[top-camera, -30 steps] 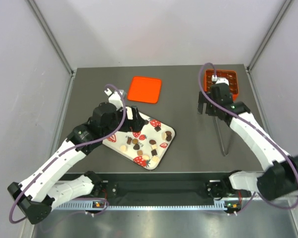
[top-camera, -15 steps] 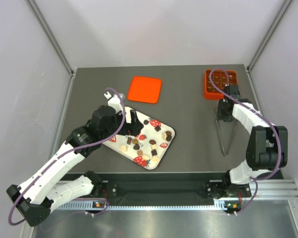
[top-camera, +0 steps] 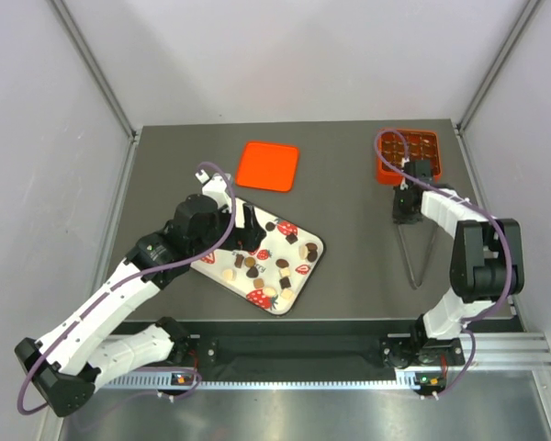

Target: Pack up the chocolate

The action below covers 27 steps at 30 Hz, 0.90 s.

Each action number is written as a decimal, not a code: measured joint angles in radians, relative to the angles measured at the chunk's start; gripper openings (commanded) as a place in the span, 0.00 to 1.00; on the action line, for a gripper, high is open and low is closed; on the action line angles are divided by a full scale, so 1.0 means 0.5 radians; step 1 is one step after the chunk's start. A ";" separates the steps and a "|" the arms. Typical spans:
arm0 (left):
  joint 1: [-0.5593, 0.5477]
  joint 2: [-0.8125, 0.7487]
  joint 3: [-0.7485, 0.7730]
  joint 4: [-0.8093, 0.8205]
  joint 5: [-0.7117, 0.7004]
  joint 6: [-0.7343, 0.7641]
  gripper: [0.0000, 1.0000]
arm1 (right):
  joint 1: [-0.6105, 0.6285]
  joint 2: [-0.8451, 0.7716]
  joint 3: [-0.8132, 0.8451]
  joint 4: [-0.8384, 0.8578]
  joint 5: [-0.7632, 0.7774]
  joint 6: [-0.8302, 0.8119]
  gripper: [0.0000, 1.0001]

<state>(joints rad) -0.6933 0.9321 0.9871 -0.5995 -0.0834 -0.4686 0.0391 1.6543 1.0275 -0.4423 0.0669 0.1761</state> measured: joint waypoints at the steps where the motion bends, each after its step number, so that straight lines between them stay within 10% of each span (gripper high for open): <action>1: 0.000 0.000 0.000 0.001 0.000 0.000 0.99 | 0.019 0.000 -0.001 0.011 -0.008 -0.008 0.11; 18: 0.000 -0.050 0.000 -0.022 -0.060 0.021 0.99 | 0.890 0.104 0.091 0.172 0.098 -0.214 0.00; 27: 0.000 -0.050 0.000 -0.024 -0.074 0.031 0.99 | 0.923 0.125 0.106 0.260 0.180 -0.250 0.09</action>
<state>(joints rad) -0.6933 0.9073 0.9871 -0.6117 -0.1204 -0.4534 0.5007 1.7168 1.0805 -0.3122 0.1570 0.0509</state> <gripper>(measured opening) 0.991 0.064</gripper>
